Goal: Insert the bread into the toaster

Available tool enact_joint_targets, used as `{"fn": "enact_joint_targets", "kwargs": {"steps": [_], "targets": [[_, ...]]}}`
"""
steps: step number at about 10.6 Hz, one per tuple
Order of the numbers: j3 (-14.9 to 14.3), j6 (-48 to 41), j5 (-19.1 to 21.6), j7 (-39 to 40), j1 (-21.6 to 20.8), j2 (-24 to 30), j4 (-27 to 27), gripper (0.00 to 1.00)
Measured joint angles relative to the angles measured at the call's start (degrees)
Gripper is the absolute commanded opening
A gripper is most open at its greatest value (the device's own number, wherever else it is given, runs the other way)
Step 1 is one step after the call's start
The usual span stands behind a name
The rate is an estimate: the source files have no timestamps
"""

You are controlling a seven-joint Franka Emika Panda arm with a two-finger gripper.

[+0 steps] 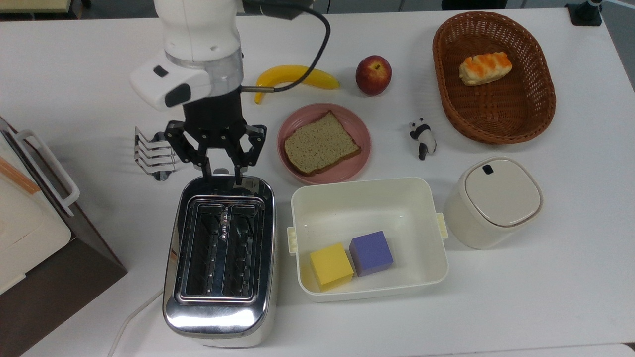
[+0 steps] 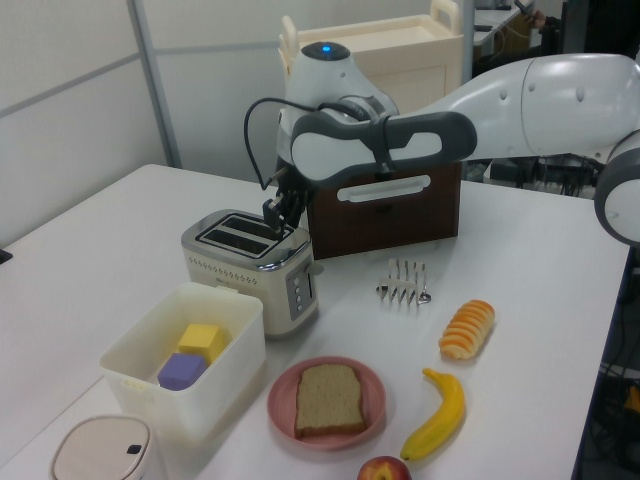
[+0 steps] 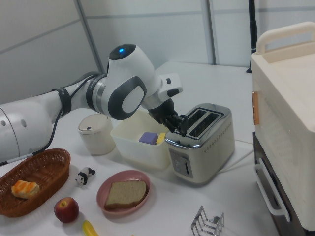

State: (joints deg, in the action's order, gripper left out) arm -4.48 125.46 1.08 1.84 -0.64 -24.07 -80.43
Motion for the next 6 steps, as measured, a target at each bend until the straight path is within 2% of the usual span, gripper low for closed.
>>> {"fn": "enact_joint_targets", "kwargs": {"steps": [1, 3, 6], "targets": [[0.0, 0.0, -0.1, -0.4, -0.5, -0.4, 0.0, 1.00], [-0.2, 0.0, -0.2, -0.8, -1.0, 0.1, 0.4, 1.00], [-0.5, -13.7, -0.2, -0.9, -1.0, 5.5, 0.6, 1.00]]}}
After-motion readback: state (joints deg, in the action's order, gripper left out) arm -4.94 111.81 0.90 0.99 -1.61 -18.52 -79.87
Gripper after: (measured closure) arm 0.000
